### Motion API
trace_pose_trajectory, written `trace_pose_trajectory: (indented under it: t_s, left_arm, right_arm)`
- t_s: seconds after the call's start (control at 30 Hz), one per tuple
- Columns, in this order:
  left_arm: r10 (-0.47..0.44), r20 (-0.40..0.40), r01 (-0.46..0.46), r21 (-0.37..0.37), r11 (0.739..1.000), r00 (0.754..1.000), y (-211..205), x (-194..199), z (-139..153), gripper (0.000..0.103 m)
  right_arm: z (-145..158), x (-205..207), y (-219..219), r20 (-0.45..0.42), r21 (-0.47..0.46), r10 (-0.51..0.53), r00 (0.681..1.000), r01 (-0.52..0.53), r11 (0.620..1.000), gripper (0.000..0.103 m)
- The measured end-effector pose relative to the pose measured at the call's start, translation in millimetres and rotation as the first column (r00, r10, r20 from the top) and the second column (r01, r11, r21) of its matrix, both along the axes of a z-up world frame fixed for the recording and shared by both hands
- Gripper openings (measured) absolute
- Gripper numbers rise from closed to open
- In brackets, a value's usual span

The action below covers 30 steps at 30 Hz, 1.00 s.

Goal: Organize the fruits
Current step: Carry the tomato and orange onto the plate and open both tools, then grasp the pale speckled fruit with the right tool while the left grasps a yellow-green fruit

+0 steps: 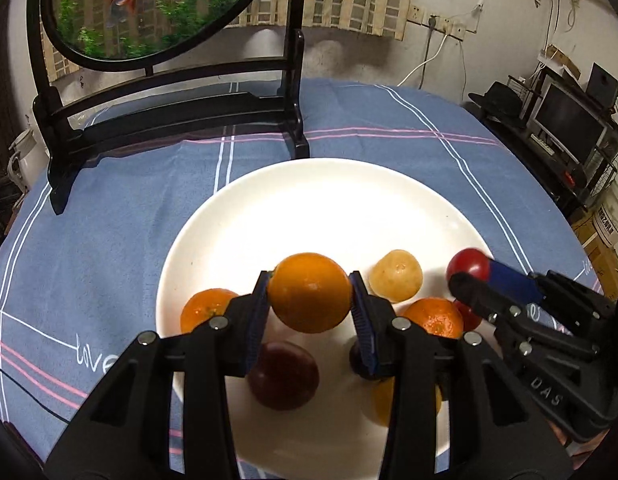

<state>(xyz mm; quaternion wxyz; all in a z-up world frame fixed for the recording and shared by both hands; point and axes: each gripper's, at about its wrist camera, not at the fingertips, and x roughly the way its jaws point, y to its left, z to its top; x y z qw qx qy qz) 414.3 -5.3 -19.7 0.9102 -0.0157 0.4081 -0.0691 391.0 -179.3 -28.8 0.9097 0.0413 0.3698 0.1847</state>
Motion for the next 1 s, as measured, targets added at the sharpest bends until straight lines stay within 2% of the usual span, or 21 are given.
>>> trace_pose_trajectory:
  t_s: [0.03,0.07,0.1,0.13,0.23,0.3,0.47,0.63,0.73,0.83,0.93,1.0]
  left_arm:
    - [0.007,0.006,-0.007,0.0,1.0,1.0,0,-1,1,0.045]
    - [0.013,0.018,-0.013,0.001,1.0,1.0,1,-3,4,0.059]
    - [0.019,0.033,-0.019,0.002,1.0,0.999,2,-6,7,0.069]
    - [0.034,0.056,-0.034,0.01,0.999,0.998,4,-12,13,0.076]
    - [0.051,0.105,-0.053,0.014,0.998,0.993,10,-34,26,0.089]
    - [0.074,0.122,-0.076,0.011,0.997,0.99,17,-52,32,0.094]
    - [0.111,0.144,-0.113,0.009,0.994,0.983,41,-114,34,0.099]
    - [0.149,0.125,-0.145,-0.035,0.989,0.981,63,-157,13,0.1]
    - [0.18,0.065,-0.178,-0.035,0.983,0.982,71,-169,-3,0.1]
    - [0.195,0.086,-0.194,-0.026,0.981,0.977,73,-180,-4,0.1]
    - [0.194,0.12,-0.196,0.005,0.98,0.974,69,-186,3,0.1]
    - [0.188,0.127,-0.19,0.007,0.982,0.974,66,-188,5,0.1]
  right_arm:
    - [-1,0,0,-0.014,0.006,0.011,1.0,-0.011,1.0,0.034]
    - [-2,-1,0,-0.017,0.005,0.009,1.0,-0.009,1.0,0.038]
    - [0,-2,0,-0.013,-0.001,-0.001,1.0,0.001,1.0,0.055]
    - [3,-5,-1,-0.005,-0.006,-0.011,1.0,0.011,1.0,0.062]
    - [12,-15,0,0.006,-0.011,0.003,1.0,-0.003,1.0,0.062]
    - [22,-30,1,0.02,-0.009,0.023,1.0,-0.022,1.0,0.062]
    - [33,-77,4,0.06,-0.058,0.075,0.995,-0.072,0.996,0.062]
    - [20,-119,-1,0.036,-0.065,0.111,0.993,-0.109,0.992,0.062]
    - [5,-142,-1,0.003,-0.09,0.155,0.988,-0.154,0.984,0.062]
    - [-1,-158,8,-0.026,-0.106,0.221,0.975,-0.222,0.969,0.062]
    - [3,-175,22,0.028,-0.16,0.282,0.959,-0.274,0.948,0.062]
    - [3,-187,35,0.055,-0.213,0.355,0.933,-0.337,0.917,0.062]
